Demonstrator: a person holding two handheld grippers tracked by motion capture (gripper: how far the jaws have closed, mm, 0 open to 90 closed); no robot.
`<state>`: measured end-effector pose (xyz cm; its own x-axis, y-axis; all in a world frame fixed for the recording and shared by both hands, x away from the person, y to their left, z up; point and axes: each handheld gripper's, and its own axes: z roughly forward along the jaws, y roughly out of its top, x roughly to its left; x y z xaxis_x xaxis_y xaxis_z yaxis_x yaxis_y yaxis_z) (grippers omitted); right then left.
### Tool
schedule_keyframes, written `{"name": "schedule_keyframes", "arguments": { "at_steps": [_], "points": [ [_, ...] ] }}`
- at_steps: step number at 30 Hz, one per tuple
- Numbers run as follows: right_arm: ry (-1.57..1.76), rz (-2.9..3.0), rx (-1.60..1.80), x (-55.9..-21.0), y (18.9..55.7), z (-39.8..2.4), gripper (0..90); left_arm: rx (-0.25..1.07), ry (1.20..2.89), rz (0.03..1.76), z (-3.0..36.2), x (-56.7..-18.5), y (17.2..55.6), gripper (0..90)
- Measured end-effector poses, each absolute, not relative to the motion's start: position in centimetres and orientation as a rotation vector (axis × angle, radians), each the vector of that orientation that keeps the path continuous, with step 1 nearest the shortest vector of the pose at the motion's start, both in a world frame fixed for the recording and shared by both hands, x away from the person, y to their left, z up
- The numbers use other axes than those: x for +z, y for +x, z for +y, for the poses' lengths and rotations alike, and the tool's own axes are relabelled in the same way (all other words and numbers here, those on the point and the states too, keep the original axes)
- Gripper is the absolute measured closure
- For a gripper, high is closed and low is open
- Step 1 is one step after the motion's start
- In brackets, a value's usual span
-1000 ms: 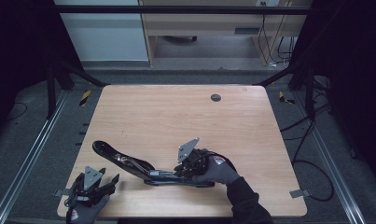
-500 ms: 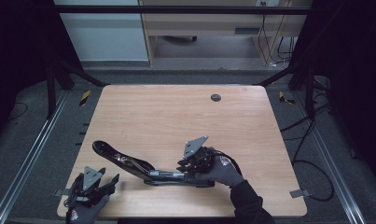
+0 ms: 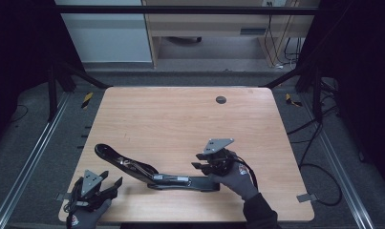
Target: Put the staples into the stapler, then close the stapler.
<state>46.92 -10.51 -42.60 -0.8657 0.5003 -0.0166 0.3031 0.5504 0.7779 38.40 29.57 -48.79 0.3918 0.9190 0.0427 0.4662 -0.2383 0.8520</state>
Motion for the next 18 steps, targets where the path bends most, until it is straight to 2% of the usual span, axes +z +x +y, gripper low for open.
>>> {"name": "schedule_keyframes", "arguments": {
  "at_steps": [8, 18],
  "points": [
    [0.911, 2.308, 1.261, -42.9, 45.9, -13.7, 59.2, 0.693, 1.836, 1.176, 29.5, -48.2, 38.2, 35.9],
    [1.067, 2.178, 1.282, -45.2, 43.8, -17.6, 54.0, 0.678, 1.819, 1.133, 29.1, -47.3, 38.0, 33.3]
  ]
}}
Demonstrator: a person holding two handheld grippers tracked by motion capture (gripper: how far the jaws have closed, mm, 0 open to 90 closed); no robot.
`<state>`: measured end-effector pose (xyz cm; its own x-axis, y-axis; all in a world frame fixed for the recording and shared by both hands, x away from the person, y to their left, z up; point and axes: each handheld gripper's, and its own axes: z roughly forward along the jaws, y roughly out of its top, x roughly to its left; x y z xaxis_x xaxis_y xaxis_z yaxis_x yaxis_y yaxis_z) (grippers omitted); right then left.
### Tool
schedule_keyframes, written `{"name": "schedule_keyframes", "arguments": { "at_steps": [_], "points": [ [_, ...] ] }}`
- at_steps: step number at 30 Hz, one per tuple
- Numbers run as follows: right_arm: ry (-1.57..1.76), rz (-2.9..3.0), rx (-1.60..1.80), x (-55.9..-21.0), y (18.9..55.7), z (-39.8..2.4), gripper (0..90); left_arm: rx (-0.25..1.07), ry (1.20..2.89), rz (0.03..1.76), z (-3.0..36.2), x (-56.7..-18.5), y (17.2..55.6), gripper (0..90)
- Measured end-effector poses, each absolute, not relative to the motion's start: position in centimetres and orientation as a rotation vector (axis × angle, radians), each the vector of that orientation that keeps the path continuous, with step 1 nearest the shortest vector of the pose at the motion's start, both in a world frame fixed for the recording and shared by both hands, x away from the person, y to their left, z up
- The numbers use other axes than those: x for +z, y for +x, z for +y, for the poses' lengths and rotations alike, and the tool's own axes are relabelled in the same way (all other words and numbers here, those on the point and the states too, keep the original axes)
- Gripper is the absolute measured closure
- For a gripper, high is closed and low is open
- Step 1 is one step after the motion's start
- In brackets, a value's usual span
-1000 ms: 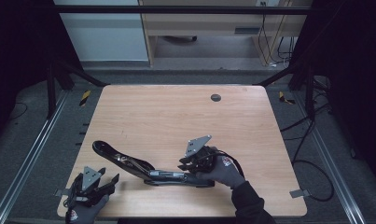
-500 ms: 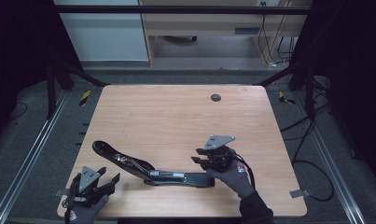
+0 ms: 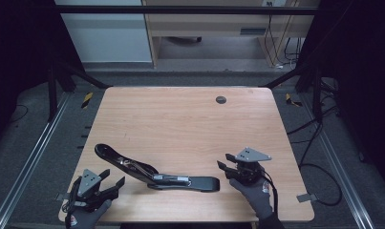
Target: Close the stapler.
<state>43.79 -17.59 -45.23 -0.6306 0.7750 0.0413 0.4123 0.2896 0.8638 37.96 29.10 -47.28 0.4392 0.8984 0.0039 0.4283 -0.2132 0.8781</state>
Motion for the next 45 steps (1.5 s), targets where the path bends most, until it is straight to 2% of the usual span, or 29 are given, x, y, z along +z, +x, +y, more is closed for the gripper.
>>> {"name": "schedule_keyframes", "arguments": {
  "at_steps": [8, 13, 33, 41, 45],
  "points": [
    [1.134, 2.160, 1.246, -46.7, 42.7, -18.7, 54.6, 0.678, 1.808, 1.096, 28.7, -46.4, 37.5, 30.4],
    [1.168, 2.160, 1.229, -47.4, 42.4, -18.9, 60.2, 0.677, 1.801, 1.081, 28.4, -45.9, 37.3, 29.3],
    [1.184, 2.177, 1.304, -48.4, 41.6, -18.5, 50.3, 0.676, 1.778, 1.045, 27.6, -43.9, 37.1, 26.7],
    [1.183, 2.176, 1.305, -48.4, 41.4, -17.8, 50.3, 0.681, 1.763, 1.048, 27.5, -43.3, 37.4, 26.1],
    [1.176, 2.186, 1.298, -48.3, 41.4, -17.5, 54.7, 0.684, 1.755, 1.046, 27.5, -42.9, 37.6, 25.7]
  ]
}}
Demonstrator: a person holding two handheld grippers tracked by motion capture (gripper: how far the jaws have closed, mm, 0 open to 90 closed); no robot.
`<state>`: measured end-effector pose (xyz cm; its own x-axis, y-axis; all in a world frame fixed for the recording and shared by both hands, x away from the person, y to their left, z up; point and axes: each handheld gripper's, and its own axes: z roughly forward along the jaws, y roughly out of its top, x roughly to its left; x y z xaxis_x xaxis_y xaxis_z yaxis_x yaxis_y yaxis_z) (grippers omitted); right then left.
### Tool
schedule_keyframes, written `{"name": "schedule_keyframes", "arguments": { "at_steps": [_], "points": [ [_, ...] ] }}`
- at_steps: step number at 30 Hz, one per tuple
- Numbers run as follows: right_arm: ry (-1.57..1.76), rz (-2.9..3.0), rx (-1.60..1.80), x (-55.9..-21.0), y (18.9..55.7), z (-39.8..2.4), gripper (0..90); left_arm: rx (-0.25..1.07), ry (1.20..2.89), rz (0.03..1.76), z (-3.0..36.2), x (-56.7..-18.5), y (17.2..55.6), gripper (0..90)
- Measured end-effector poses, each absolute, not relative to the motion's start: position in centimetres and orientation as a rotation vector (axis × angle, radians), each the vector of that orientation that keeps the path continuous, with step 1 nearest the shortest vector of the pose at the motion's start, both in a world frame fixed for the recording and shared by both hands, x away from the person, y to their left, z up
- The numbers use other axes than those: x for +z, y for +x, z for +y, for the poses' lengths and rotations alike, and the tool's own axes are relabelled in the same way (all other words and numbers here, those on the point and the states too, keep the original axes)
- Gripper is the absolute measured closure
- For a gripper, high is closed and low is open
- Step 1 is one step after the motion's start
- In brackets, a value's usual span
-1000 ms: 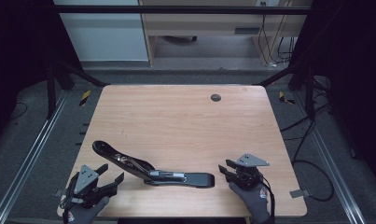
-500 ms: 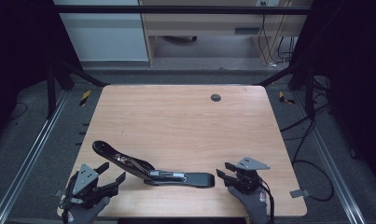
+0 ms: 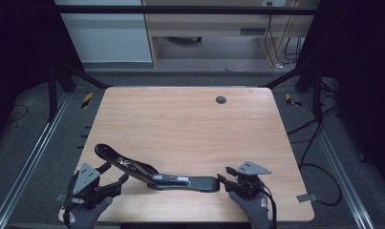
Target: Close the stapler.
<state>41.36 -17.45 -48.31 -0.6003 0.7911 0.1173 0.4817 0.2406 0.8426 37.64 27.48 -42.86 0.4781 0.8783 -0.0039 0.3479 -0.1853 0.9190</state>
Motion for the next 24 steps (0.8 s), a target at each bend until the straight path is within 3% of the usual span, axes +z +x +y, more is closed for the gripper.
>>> {"name": "schedule_keyframes", "arguments": {
  "at_steps": [15, 24],
  "points": [
    [1.154, 2.258, 1.281, -48.5, 40.8, -16.9, 74.4, 0.696, 1.689, 1.036, 27.7, -40.9, 38.5, 28.0],
    [1.156, 2.297, 1.280, -48.6, 40.5, -16.5, 81.4, 0.697, 1.656, 1.039, 28.2, -40.1, 38.9, 41.7]
  ]
}}
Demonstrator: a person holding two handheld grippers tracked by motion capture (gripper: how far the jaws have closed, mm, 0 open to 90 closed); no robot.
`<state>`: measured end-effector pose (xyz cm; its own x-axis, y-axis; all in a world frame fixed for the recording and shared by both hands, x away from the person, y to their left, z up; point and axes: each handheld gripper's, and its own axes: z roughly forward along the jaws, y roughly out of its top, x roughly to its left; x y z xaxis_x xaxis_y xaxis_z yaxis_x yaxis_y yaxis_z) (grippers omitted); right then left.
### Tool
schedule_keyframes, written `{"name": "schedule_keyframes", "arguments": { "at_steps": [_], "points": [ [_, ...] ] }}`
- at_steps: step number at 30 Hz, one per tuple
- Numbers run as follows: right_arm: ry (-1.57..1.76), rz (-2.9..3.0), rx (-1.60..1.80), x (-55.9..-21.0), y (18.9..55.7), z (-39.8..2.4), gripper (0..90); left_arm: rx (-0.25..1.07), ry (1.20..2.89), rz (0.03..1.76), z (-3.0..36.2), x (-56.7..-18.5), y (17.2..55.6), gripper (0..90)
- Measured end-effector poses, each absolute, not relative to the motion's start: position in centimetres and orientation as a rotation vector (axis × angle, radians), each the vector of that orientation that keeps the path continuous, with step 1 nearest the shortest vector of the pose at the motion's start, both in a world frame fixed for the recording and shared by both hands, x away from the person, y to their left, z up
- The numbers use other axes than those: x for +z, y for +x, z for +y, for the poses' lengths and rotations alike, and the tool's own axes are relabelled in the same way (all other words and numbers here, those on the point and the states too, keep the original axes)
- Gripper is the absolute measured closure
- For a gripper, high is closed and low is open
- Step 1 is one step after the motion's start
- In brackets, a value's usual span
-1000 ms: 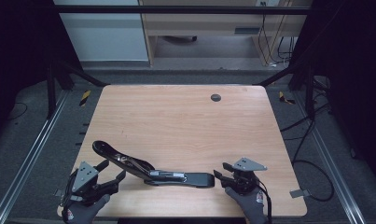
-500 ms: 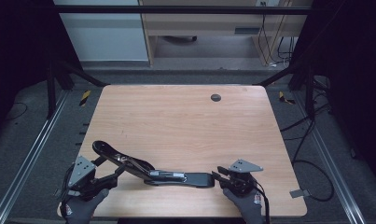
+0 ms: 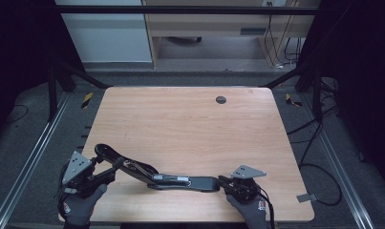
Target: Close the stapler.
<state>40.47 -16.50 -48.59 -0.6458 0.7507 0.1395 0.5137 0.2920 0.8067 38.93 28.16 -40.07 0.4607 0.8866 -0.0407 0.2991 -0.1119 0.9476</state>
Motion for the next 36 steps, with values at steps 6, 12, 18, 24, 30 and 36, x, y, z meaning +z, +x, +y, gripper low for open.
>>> {"name": "schedule_keyframes", "arguments": {
  "at_steps": [6, 12, 18, 24, 30, 36],
  "points": [
    [1.162, 2.311, 1.276, -48.7, 40.4, -16.2, 82.0, 0.701, 1.650, 1.050, 28.1, -39.9, 38.9, 50.2],
    [1.151, 2.315, 1.280, -48.7, 40.4, -16.1, 84.6, 0.674, 1.629, 1.063, 28.2, -39.9, 38.9, 53.2],
    [1.149, 2.325, 1.271, -48.8, 40.3, -15.8, 90.0, 0.665, 1.623, 1.063, 28.1, -39.7, 38.8, 54.4],
    [1.143, 2.346, 1.274, -48.9, 40.4, -15.4, 90.0, 0.664, 1.619, 1.063, 27.9, -39.6, 38.8, 55.0],
    [1.155, 2.344, 1.279, -49.0, 40.4, -15.3, 90.0, 0.666, 1.621, 1.049, 27.4, -39.3, 38.7, 55.7],
    [1.160, 2.351, 1.271, -49.2, 40.4, -15.1, 90.0, 0.672, 1.620, 1.038, 26.9, -39.1, 38.7, 56.4]
  ]
}}
